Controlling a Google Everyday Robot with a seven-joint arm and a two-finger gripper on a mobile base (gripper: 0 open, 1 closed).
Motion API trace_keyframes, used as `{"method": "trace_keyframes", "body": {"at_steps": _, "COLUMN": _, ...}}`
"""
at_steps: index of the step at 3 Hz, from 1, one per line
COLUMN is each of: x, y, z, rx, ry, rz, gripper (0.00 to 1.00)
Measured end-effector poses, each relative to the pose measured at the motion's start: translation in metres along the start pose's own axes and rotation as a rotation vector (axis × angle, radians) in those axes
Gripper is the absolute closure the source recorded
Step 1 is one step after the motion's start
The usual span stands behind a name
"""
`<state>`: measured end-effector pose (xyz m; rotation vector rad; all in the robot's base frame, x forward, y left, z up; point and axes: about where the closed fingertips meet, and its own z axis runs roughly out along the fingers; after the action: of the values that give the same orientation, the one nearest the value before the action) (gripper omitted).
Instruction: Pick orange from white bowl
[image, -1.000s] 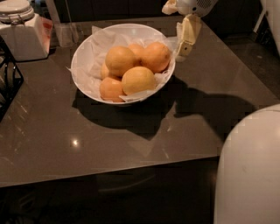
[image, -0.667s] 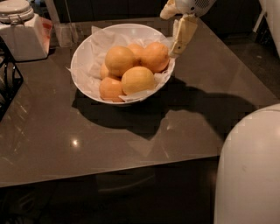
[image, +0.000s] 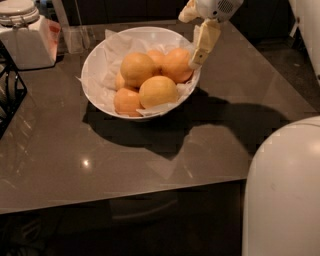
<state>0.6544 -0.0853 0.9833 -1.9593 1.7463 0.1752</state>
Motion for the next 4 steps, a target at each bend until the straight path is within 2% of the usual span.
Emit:
{"method": "trace_keyframes", "body": {"at_steps": 2, "x": 0.0, "y": -0.001, "z": 0.022, "rx": -0.042, "ry": -0.091, "rz": 0.047, "gripper": 0.14}}
{"method": "trace_keyframes", "body": {"at_steps": 3, "x": -0.002, "y": 0.001, "z": 0.028, "rx": -0.06, "ry": -0.114, "rz": 0.057, "gripper": 0.2}}
{"method": "trace_keyframes", "body": {"at_steps": 4, "x": -0.005, "y": 0.004, "z": 0.026, "rx": -0.063, "ry": -0.11, "rz": 0.064, "gripper": 0.24}}
